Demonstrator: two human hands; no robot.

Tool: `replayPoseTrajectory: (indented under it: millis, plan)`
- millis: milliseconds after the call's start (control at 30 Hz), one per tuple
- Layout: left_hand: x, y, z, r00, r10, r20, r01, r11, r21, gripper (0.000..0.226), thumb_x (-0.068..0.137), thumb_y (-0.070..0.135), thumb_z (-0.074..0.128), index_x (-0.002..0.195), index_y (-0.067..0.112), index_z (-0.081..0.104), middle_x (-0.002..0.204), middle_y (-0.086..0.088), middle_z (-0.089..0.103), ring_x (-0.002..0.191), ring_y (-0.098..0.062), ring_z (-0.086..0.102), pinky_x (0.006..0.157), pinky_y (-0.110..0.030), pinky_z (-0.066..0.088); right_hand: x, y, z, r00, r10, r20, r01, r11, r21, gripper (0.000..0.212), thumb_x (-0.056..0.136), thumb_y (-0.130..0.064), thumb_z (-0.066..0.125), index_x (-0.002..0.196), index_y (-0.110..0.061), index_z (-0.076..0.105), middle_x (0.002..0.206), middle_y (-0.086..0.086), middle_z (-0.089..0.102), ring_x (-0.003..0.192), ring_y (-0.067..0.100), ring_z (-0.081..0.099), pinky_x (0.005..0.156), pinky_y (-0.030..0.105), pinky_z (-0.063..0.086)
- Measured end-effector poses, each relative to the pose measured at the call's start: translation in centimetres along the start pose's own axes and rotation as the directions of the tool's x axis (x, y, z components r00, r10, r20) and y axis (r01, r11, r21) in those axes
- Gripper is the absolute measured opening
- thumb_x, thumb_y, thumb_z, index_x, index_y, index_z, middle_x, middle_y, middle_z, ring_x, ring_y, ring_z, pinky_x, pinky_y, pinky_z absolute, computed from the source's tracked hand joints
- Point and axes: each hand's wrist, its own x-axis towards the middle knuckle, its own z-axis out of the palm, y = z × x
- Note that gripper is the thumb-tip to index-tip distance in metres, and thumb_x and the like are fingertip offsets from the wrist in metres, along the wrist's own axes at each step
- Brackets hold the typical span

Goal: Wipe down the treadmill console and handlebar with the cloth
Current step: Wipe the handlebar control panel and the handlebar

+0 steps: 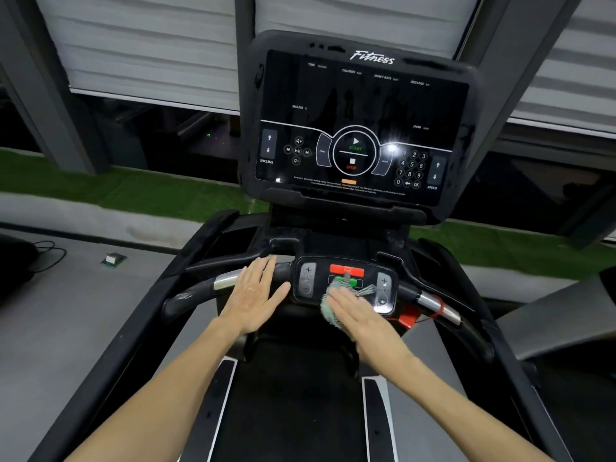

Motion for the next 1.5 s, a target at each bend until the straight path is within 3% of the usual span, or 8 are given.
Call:
replayPoseTrajectory:
  millis: [367,567,900,1067,1167,1267,1367,1500]
  plan:
    - [0.3,-0.4,-0.2,0.999,-0.019,0.040,0.019,1.000,-0.018,0.060,0.106,0.037,0.028,0.157,0.015,0.007,0.164,-0.001,0.012,0.151,-0.012,0.003,0.117,-0.027,-0.007,4.6,-5.6,0.0,0.988,-0.139,-0.068,0.138,0.990,-0.014,0.063,0.075,0.002,0.038,0.136,-0.010,0.053,0.144,0.007,0.049,0.133,0.022,0.046,0.106,0.039,0.039]
    - [0.3,-0.6,-0.2,0.997,-0.023,0.068,0.025,0.999,-0.029,0.060,0.106,0.038,0.026,0.158,0.016,0.004,0.165,0.000,0.008,0.151,-0.011,-0.001,0.114,-0.023,-0.011,0.7,-2.1,-0.1,0.989,-0.116,-0.096,0.114,0.993,-0.024,0.089,0.057,0.019,0.063,0.141,-0.007,0.046,0.147,0.008,0.044,0.136,0.024,0.040,0.109,0.043,0.032]
    - [-0.1,-0.3,-0.6,0.999,0.003,0.048,-0.001,1.000,-0.026,0.065,0.104,0.044,0.030,0.157,0.014,0.007,0.164,-0.003,0.012,0.151,-0.014,0.004,0.121,-0.031,-0.003,-5.1,3.8,-1.1,0.998,0.062,0.014,-0.061,0.997,-0.045,0.110,0.041,0.026,0.067,0.142,-0.008,0.039,0.148,0.008,0.041,0.137,0.023,0.037,0.118,0.033,0.009]
    - [-0.3,-0.1,-0.7,0.999,-0.008,0.047,0.009,1.000,-0.024,0.070,0.102,0.050,0.031,0.157,0.014,0.008,0.164,-0.002,0.011,0.151,-0.014,0.003,0.122,-0.033,-0.002,-5.2,4.1,-1.8,0.996,0.092,-0.018,-0.088,0.985,0.152,0.093,0.055,0.028,0.062,0.140,-0.007,0.046,0.147,0.000,0.043,0.139,0.014,0.033,0.109,0.030,0.037]
    - [0.0,0.5,-1.0,0.993,-0.074,0.093,0.082,0.993,-0.087,0.068,0.102,0.051,0.029,0.157,0.016,0.010,0.164,-0.001,0.011,0.151,-0.013,0.001,0.122,-0.034,-0.003,-3.7,2.3,-5.7,0.946,0.324,-0.015,-0.227,0.696,0.681,0.041,0.092,0.013,0.048,0.131,0.002,0.054,0.128,-0.004,0.062,0.124,0.015,0.051,0.096,0.004,0.035]
    - [0.3,2.3,-1.6,0.994,-0.109,0.027,0.112,0.984,-0.138,0.067,0.102,0.051,0.031,0.157,0.018,0.013,0.164,0.000,0.010,0.151,-0.013,-0.001,0.124,-0.037,0.000,-2.0,1.8,-8.3,0.825,0.517,0.227,-0.289,0.041,0.956,0.038,0.100,-0.002,0.042,0.135,-0.014,0.053,0.124,0.001,0.065,0.118,0.018,0.060,0.091,0.018,0.048]
    - [0.8,7.1,-3.5,0.988,0.023,-0.156,-0.079,0.929,-0.361,0.053,0.101,0.039,0.048,0.150,0.022,0.038,0.152,0.008,0.037,0.142,-0.004,0.026,0.118,-0.026,0.022,-0.6,2.0,-10.4,0.813,0.430,0.393,-0.085,-0.580,0.810,0.034,0.101,-0.011,0.039,0.131,-0.007,0.054,0.127,0.015,0.062,0.114,0.029,0.062,0.099,0.046,0.047]
    - [2.1,13.3,-5.8,0.984,0.174,-0.031,-0.158,0.787,-0.596,0.032,0.094,0.033,0.063,0.126,0.029,0.064,0.124,0.017,0.063,0.116,0.003,0.056,0.096,-0.011,0.041,0.2,1.8,-11.6,0.816,0.355,0.456,0.022,-0.807,0.590,0.035,0.097,-0.014,0.041,0.118,-0.002,0.067,0.129,0.017,0.060,0.115,0.030,0.061,0.099,0.051,0.046]
